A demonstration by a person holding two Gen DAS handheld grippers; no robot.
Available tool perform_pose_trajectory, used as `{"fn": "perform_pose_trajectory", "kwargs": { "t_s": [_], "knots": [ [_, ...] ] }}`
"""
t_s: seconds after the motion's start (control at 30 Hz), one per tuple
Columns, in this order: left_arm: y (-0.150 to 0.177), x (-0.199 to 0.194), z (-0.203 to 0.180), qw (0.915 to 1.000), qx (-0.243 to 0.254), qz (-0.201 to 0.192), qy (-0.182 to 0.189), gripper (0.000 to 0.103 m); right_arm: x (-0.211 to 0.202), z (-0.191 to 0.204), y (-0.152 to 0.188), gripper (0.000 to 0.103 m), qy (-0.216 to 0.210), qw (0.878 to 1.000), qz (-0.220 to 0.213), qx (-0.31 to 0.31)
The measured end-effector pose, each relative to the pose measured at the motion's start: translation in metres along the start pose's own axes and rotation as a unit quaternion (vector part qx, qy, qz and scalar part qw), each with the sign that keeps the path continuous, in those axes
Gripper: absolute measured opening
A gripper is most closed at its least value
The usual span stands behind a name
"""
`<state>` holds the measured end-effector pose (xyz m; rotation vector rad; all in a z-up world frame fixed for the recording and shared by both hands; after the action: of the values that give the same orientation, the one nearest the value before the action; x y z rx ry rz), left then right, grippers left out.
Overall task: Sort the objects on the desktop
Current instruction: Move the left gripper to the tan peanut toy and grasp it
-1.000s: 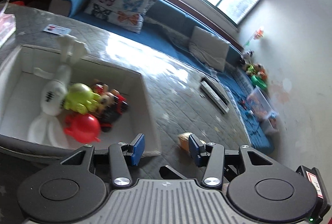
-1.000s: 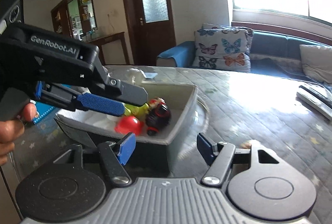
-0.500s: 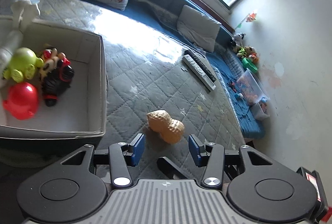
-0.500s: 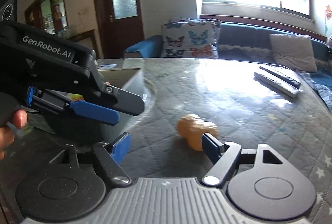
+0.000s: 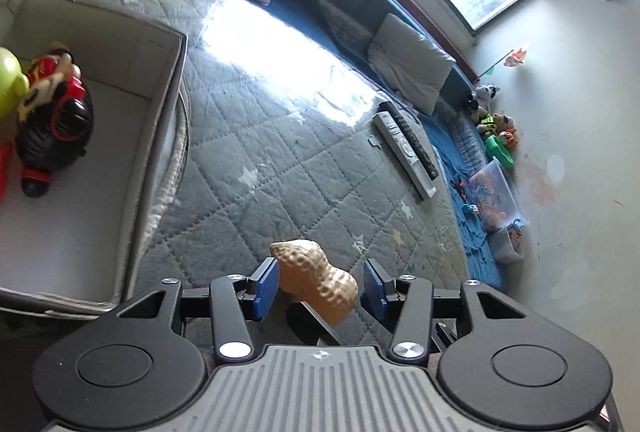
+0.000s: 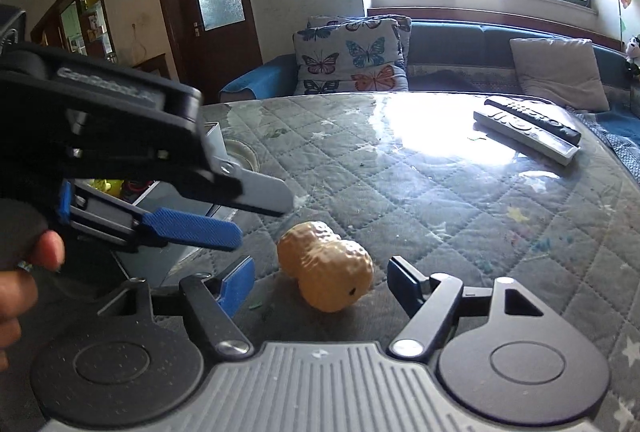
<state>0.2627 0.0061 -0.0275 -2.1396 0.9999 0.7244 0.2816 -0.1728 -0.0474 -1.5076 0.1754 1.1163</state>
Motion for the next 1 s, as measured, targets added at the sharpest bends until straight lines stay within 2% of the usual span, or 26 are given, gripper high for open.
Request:
{"fn": "perform_pose_trajectory", "kwargs": {
  "t_s": [0.13, 0.4, 0.63, 0.77, 1.0],
  "knots": [
    [-0.004, 0.009, 0.002, 0.9999, -0.010, -0.003, -0.010, 0.049, 0.007, -0.004, -0.005, 0.075, -0.010, 1.000, 0.002, -0.001],
    [-0.011, 0.023, 0.003, 0.9998, -0.015, 0.004, -0.016, 0.049, 0.020, -0.007, -0.009, 0.065, -0.026, 0.999, 0.017, -0.014],
    [-0.011, 0.034, 0.003, 0.9994, -0.011, 0.017, -0.026, 0.049, 0.019, -0.010, -0.004, 0.051, -0.040, 0.999, 0.021, -0.008],
    [-0.009, 0.040, 0.001, 0.9992, -0.003, 0.030, -0.028, 0.044, 0.018, -0.013, 0.000, 0.047, -0.047, 0.999, 0.025, 0.006],
    [0.002, 0.040, 0.001, 0.9986, 0.008, 0.049, -0.018, 0.042, 0.008, -0.012, 0.013, 0.045, -0.044, 0.999, 0.023, 0.019]
  ]
}}
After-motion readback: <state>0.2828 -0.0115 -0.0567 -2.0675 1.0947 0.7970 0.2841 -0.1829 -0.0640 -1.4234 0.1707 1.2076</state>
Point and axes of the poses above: each gripper's, at about its wrist camera, not at the fingertips, and x roughly the way its jaws point, z to its left, y to its underside, the point moved 4 cm from there along x, roughly the way its jaws point, and after that the axes turned 9 degrees about z, right-handed, at the moved point
